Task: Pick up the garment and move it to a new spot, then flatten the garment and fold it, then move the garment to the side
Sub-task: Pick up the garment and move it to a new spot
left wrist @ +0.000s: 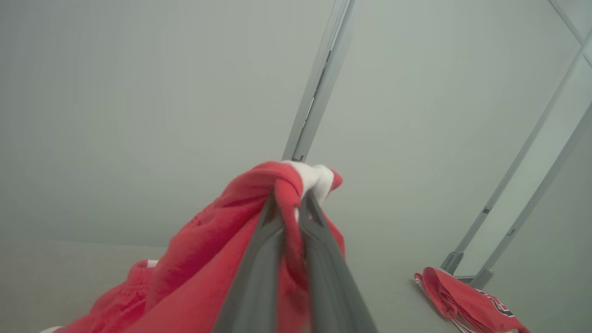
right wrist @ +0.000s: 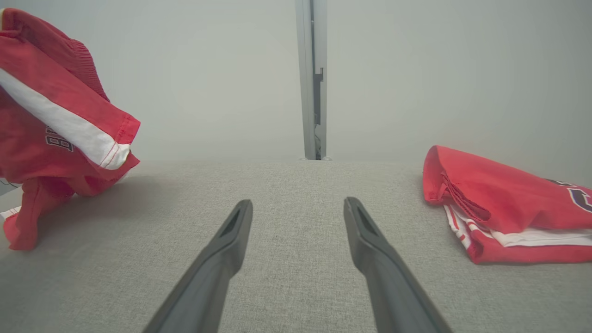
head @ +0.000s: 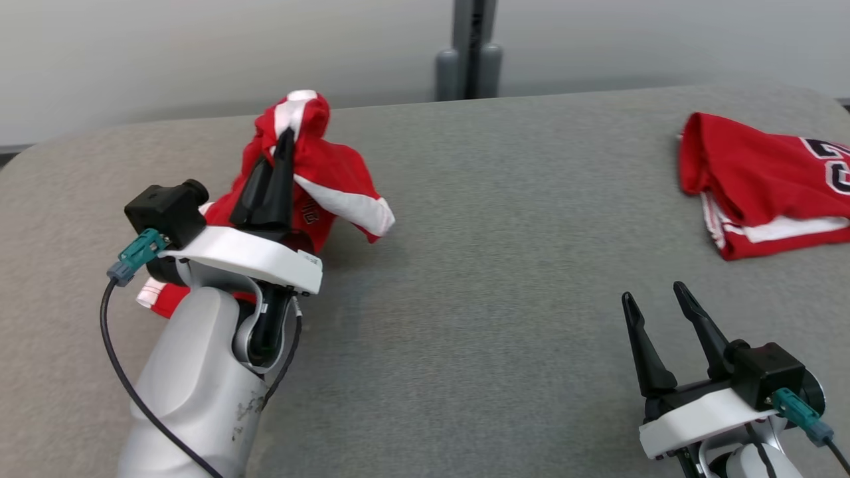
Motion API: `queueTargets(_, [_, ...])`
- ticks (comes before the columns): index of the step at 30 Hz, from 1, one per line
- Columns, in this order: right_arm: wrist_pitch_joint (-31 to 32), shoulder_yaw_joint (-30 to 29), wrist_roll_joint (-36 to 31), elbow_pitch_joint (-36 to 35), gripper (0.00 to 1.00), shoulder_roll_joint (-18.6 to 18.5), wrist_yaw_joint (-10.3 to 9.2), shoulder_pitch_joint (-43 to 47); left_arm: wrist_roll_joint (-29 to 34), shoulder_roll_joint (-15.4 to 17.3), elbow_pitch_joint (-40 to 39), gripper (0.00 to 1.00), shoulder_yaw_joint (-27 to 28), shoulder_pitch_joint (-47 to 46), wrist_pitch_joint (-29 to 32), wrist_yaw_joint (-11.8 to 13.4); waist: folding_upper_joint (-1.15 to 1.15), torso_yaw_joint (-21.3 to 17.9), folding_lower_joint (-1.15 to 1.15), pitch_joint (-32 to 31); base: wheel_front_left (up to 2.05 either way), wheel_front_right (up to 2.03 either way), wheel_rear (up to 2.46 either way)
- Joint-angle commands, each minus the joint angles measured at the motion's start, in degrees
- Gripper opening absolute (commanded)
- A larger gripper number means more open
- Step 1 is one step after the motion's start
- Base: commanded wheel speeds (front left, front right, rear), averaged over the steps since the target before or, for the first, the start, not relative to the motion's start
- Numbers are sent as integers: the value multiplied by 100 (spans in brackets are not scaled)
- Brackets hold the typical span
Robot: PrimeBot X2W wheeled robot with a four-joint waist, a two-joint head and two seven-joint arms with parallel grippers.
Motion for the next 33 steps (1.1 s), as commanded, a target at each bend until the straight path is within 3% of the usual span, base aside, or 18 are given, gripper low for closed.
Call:
queueTargets(1, [-5,-10,20,-10,100,-14,-1,19,-37,41,-64,0,-26,35,-18,-16,0,-319,0,3,0,0,0])
queueTargets(8, [-4,-135,17,-63,100,39,-1,17,-250,11,-517,0,-490,89,-18,-14,0,-898,0,45,0,0,0])
queueTargets(15, [-4,-143,21,-76,100,106,0,30,-531,10,-789,0,-934,72,-18,28,0,-1146,0,77,0,0,0])
queueTargets(21, [-4,-164,20,-67,100,164,-1,35,-599,10,-361,0,-1389,418,-18,111,0,-1101,0,145,0,0,0])
queueTargets(31, [-4,-132,12,-26,100,137,-1,25,-970,7,530,0,-2461,884,107,109,0,-670,0,147,0,0,0])
queueTargets(33, [-4,-119,-6,-23,100,116,-1,23,-1092,7,592,44,-2652,872,151,120,0,-572,0,100,0,0,0])
